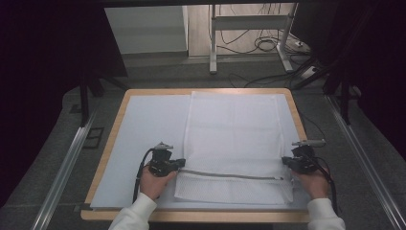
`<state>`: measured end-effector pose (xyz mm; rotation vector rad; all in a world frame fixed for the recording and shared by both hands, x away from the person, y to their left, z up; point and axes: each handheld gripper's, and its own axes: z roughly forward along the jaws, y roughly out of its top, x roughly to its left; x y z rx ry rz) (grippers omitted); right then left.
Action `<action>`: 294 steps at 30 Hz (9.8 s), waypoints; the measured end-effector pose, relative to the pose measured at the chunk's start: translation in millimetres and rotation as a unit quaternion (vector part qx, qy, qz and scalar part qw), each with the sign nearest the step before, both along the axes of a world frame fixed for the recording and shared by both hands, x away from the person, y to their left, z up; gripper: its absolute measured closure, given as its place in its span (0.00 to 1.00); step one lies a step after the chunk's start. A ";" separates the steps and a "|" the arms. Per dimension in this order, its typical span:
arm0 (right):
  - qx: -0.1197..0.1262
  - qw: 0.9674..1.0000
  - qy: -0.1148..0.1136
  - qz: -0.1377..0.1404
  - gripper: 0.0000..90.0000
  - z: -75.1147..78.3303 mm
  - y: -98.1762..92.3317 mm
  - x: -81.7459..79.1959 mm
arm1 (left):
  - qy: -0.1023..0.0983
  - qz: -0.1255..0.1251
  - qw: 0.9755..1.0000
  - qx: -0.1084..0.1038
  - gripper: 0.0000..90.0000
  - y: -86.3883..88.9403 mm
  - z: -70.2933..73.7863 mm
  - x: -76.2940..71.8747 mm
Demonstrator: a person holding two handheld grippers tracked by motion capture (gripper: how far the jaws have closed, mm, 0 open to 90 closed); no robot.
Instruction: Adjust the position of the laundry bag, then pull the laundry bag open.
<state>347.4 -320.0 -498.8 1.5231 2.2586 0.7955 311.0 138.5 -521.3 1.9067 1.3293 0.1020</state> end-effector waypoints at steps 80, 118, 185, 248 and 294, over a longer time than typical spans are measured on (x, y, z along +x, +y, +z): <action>0.026 0.997 -0.006 0.077 0.98 -2.3 76.6 2.8 | 0.007 0.056 0.998 0.012 1.00 81.5 -5.1 -27.7; 0.054 0.995 -0.054 0.067 0.46 7.4 70.4 -4.0 | -0.077 0.086 0.993 0.020 0.38 82.5 12.0 -40.1; 0.054 0.995 -0.076 0.036 0.34 12.0 49.5 -13.9 | -0.047 -0.072 0.996 -0.005 0.37 -54.4 41.9 -33.6; 0.046 0.995 -0.087 0.033 0.31 12.0 47.5 -12.5 | -0.011 -0.152 0.988 -0.005 0.41 -151.1 25.7 -24.8; 0.042 0.994 -0.088 0.039 0.31 11.8 47.0 -12.9 | 0.065 -0.174 0.982 -0.025 0.46 -185.3 8.1 -7.6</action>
